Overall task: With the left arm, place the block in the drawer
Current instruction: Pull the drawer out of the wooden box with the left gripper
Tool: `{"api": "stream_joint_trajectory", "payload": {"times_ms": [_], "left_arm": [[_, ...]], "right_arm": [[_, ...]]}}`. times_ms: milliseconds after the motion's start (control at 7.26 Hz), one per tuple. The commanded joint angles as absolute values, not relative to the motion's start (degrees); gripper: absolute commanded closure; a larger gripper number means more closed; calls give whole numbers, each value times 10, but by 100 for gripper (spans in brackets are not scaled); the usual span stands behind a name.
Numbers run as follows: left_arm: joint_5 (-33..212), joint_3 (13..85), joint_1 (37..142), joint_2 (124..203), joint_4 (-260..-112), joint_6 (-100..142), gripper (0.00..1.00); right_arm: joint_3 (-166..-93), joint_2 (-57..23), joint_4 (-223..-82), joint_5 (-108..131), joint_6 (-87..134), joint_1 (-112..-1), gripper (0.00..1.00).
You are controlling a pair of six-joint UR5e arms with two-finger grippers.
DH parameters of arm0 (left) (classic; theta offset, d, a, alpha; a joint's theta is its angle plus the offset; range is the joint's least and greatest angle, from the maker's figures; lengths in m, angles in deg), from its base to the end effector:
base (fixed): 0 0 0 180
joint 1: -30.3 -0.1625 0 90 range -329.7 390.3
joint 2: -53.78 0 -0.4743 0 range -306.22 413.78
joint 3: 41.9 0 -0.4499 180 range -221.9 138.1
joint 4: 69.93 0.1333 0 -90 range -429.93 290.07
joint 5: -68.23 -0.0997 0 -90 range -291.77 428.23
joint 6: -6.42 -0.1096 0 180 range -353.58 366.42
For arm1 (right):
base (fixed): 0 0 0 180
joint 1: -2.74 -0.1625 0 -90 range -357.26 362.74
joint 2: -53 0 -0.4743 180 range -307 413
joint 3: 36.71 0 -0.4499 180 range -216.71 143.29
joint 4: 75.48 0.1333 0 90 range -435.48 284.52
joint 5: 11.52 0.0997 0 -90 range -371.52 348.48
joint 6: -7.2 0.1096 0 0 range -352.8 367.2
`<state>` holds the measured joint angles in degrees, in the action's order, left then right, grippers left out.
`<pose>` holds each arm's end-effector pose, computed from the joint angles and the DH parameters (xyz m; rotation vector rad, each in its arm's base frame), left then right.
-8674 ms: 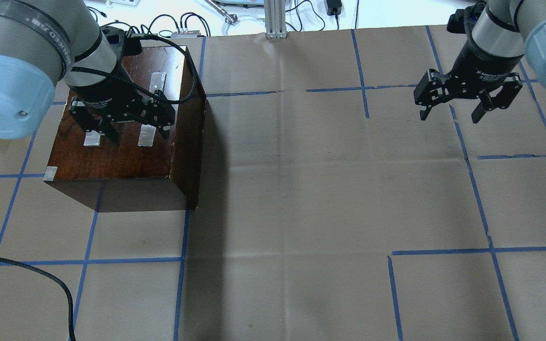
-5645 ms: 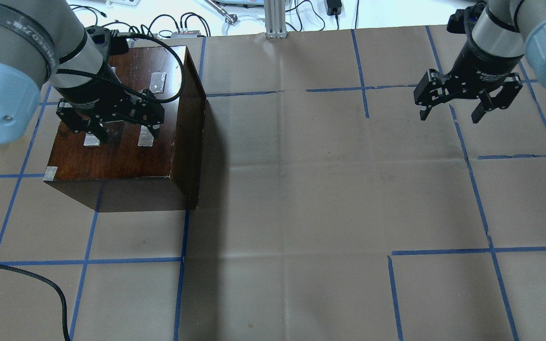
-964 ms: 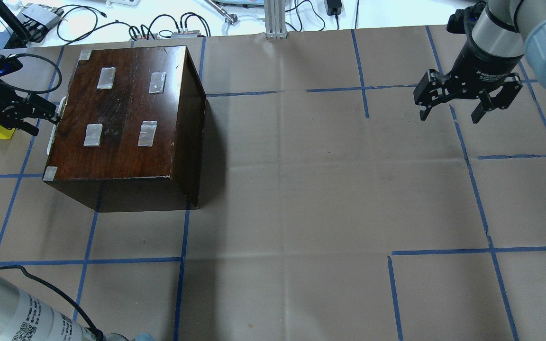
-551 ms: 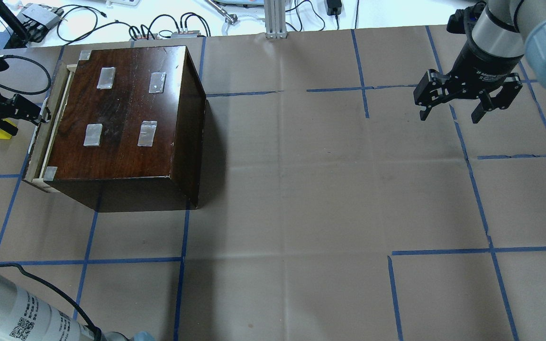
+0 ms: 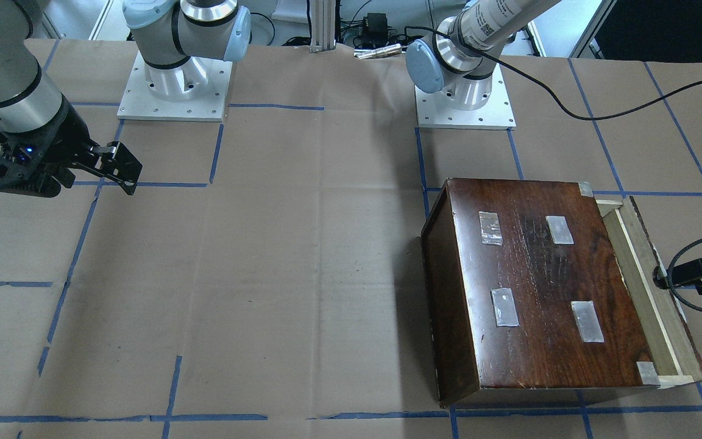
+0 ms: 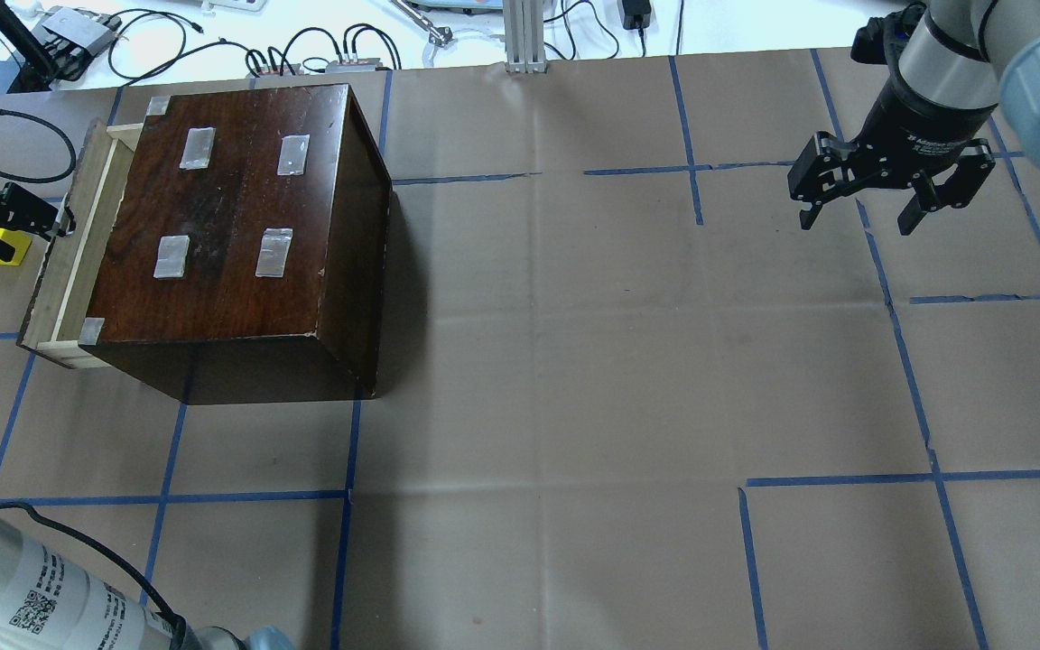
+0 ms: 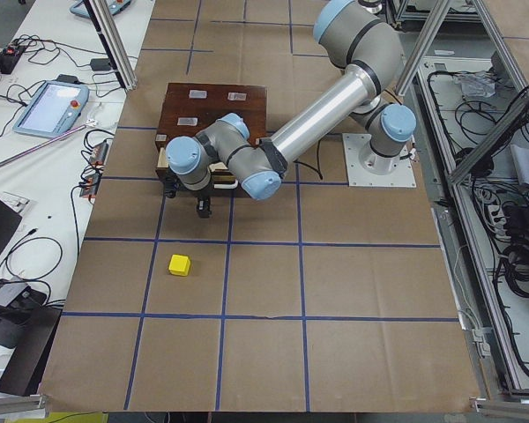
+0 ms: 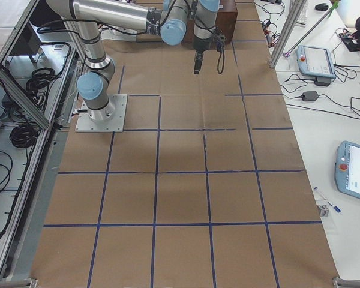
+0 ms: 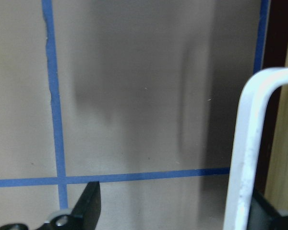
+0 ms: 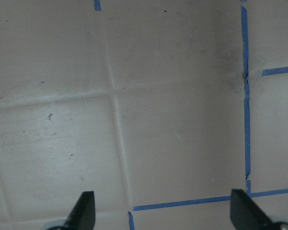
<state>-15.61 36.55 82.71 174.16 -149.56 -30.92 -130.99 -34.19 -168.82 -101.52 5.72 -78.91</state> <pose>0.3415 -0.6814 0.3040 0.0183 -2.9656 -0.0770 0.0503 -0.5754 0.4648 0.1878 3.1287 0.1022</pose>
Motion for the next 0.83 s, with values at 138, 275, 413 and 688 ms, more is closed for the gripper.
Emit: {"api": "stream_joint_trajectory", "payload": {"times_ms": [138,275,413,688], "left_arm": [[-174,350,811,1756,-1496,-322,2],[-174,344,808,1759,-1496,-336,2],[-185,338,807,1761,-1496,-342,2],[-190,329,800,1765,-1496,-349,2]], "right_arm": [[-1310,-342,-1688,-1015,57,-789,0],[-1310,-342,-1688,-1015,57,-789,0],[-1310,-342,-1688,-1015,57,-789,0],[-1309,-341,-1688,-1015,57,-789,0]]}}
